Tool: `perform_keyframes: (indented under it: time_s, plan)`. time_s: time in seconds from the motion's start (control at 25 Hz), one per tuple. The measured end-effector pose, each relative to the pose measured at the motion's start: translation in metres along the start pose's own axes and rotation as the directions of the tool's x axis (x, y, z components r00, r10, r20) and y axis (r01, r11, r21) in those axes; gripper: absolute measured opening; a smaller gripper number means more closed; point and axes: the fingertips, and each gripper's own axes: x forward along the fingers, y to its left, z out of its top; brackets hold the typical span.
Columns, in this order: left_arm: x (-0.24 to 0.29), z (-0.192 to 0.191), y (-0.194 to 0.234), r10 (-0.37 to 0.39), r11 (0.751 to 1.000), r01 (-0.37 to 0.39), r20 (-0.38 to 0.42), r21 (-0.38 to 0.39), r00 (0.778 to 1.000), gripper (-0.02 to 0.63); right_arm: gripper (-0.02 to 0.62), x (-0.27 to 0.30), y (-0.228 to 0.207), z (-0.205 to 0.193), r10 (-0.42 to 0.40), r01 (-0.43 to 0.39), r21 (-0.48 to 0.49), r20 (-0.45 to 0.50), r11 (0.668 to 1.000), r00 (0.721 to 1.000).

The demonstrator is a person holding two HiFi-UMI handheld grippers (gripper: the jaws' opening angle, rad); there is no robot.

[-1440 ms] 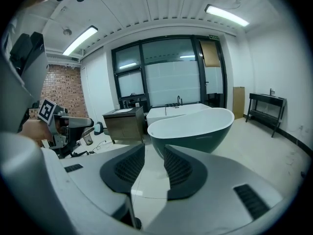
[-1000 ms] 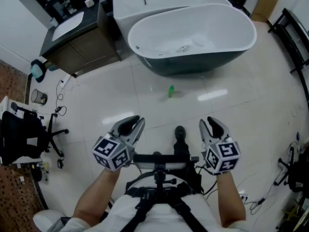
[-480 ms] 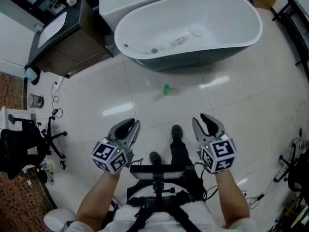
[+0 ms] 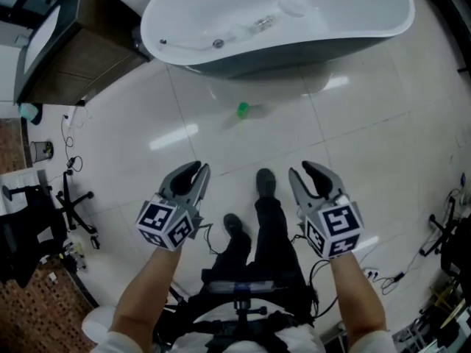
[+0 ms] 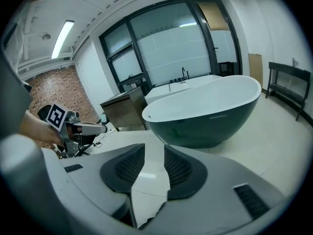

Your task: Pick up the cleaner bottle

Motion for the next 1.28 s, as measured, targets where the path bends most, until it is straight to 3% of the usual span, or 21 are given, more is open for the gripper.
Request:
perform_keyframes:
  time_s: [0.24, 0.6, 0.96, 1.28]
  plan:
    - [0.050, -0.035, 0.013, -0.021, 0.999, 0.022, -0.061, 0.027, 0.998, 0.089, 0.123, 0.034, -0.013, -0.023, 0.012, -0.011, 0.024, -0.042, 1.000, 0.999]
    - [0.117, -0.089, 0.041, -0.027, 1.000, 0.028, -0.107, 0.007, 0.994, 0.089, 0.123, 0.079, -0.027, -0.071, 0.058, -0.054, 0.045, -0.096, 0.998, 0.994]
    - [0.184, -0.154, 0.073, -0.038, 0.999, 0.041, -0.166, 0.012, 0.985, 0.089, 0.123, 0.121, -0.045, -0.137, 0.066, -0.051, 0.101, -0.149, 0.994, 0.987]
    - [0.242, -0.207, 0.115, 0.046, 0.999, -0.042, -0.183, 0.024, 0.982, 0.089, 0.123, 0.141, -0.058, -0.179, 0.070, -0.039, 0.142, -0.218, 0.989, 0.973]
